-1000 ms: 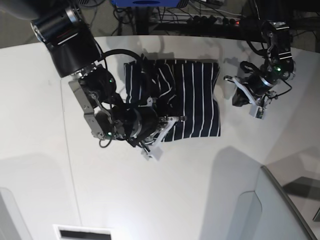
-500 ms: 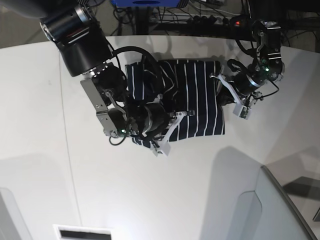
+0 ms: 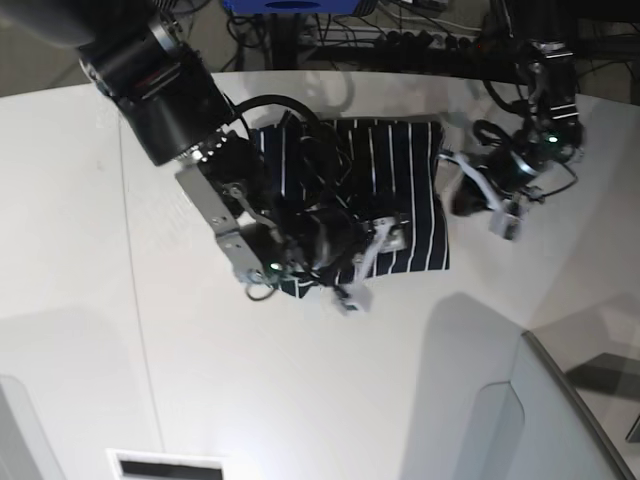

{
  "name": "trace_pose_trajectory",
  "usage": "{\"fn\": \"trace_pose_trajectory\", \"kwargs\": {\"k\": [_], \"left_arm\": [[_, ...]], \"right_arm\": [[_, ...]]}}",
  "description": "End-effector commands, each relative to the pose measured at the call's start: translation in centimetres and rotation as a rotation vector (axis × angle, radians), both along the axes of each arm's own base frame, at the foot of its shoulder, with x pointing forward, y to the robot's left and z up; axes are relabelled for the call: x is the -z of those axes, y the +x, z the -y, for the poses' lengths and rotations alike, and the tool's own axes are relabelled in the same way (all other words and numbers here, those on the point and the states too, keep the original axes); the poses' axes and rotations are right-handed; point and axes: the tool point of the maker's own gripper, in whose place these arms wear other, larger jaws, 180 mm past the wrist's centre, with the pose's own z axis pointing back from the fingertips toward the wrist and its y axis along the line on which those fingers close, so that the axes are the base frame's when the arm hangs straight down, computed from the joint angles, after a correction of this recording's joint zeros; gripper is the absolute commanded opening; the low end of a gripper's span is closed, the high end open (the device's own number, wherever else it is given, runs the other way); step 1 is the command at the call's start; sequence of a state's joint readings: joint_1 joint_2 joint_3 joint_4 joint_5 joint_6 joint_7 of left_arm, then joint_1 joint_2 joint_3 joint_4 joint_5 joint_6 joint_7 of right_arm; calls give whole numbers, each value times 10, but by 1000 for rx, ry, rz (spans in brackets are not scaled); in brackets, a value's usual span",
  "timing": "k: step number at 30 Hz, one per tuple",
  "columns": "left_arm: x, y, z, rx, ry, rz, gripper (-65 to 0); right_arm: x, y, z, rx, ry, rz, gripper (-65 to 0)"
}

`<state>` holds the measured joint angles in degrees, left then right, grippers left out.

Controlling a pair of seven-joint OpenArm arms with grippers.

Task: Layout the t-shirt on the table in an organized manner, then fold the t-shirt properly
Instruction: 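Press the folded bundle flat with the right gripper and release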

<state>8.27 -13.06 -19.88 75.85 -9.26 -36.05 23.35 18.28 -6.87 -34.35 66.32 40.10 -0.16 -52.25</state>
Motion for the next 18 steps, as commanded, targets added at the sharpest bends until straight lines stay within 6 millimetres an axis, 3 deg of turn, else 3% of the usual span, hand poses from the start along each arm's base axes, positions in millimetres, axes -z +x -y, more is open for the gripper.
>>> {"fn": "trace_pose_trajectory", "kwargs": {"k": [1,6,12,15,18], "left_arm": [[-17,4,-27,-45,36,49,-650],[-45,-13,-86,-148,136,91,-650],[-66,-41,-146,-293,201,113,-650],[-70,-62,-170,-359,220,103,-650],[-72,-74,-177,-354,225,93,-650]], "right_arm": [[-25,11,-18,-29,55,58,-168],[-45,-4,-49,-163,95,70,-168],[-69,-13,-64,-209,169,76,-170],[-82,-11,-45,-206,182,139,-191],[-85,-17,-17,-160,186,163,-296]]}}
